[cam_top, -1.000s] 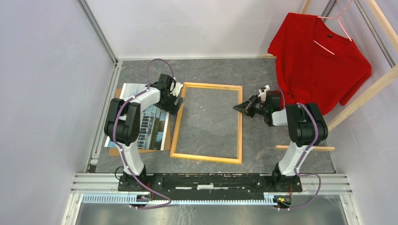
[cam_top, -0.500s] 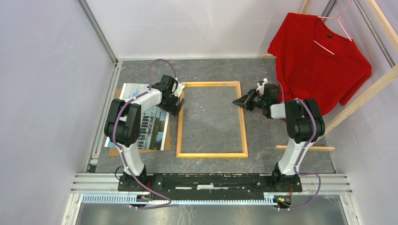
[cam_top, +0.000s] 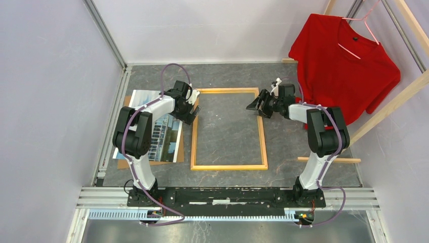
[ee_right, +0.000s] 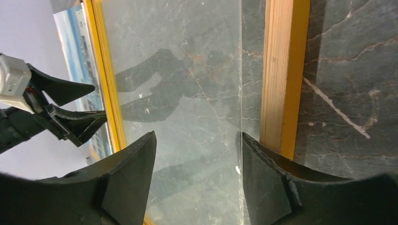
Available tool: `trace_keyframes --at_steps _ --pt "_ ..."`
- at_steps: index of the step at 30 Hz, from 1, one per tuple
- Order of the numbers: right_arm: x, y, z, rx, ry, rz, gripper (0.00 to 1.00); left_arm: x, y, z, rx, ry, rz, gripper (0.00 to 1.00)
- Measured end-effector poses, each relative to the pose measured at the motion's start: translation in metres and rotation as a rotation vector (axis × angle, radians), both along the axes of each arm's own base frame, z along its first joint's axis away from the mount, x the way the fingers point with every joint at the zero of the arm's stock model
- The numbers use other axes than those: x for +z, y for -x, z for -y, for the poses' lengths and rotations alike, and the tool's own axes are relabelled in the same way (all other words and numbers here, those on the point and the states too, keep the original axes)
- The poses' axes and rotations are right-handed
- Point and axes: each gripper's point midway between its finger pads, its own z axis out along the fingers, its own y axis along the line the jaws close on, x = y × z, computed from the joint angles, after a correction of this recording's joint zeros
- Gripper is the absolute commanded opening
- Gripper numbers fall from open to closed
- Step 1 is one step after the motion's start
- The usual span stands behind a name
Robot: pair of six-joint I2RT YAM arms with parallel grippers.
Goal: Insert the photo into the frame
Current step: Place the photo frame item in the photo frame, then move the photo frame to the center of the board.
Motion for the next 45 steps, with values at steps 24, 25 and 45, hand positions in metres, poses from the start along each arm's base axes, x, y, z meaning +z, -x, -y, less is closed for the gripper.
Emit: trace_keyframes --at_steps 24,25,45 --pt "0.024 -0.013 0.026 0.038 0.393 0.063 0.97 0.0 0.0 0.0 0.0 0.0 -0.001 0.95" --pt "0.026 -0.014 0.027 0.038 0.401 0.07 0.97 0.0 0.0 0.0 0.0 0.0 -0.001 0.95" --pt "0.018 0.025 0.002 0.126 0.395 0.076 0.59 -0.001 0.001 0.001 -0.004 0.008 -0.004 0.95"
